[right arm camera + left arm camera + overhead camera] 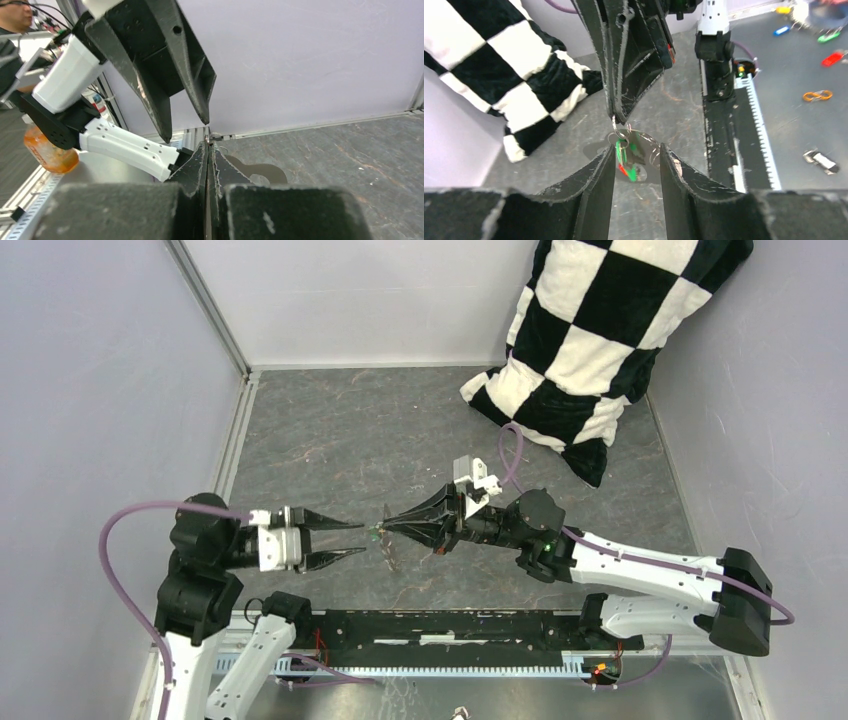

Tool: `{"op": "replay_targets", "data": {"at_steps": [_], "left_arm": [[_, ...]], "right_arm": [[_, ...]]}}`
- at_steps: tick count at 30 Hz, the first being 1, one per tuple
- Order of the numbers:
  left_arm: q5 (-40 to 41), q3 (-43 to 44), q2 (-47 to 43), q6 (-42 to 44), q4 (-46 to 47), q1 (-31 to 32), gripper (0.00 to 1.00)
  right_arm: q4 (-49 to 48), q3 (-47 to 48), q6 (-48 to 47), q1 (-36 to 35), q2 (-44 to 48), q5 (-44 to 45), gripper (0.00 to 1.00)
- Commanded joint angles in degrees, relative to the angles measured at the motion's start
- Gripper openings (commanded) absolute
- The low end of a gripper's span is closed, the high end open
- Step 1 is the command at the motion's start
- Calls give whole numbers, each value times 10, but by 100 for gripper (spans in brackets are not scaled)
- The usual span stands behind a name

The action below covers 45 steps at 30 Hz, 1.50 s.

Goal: Put the keys on the keyring
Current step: Adjust the key on the keyring.

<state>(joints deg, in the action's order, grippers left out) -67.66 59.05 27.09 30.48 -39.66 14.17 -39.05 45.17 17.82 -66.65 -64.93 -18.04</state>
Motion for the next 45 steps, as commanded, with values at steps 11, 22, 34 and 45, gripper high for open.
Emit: {"op": "replay_targets", "data": {"at_steps": [11, 22, 34, 45], "left_arm": [[-38, 11, 74, -208, 76, -3, 44], [-28, 14, 83, -150, 20, -3, 35], [-21, 10, 76, -143, 41, -2, 6], [-4, 25, 56, 70, -83, -3, 2]], "right_arm": [[58, 57, -97, -13, 6, 6, 1], [75, 84, -115, -21, -8, -12, 1], [91, 95, -116, -25, -20, -27, 1], [487, 281, -246, -17, -40, -11, 41]]}}
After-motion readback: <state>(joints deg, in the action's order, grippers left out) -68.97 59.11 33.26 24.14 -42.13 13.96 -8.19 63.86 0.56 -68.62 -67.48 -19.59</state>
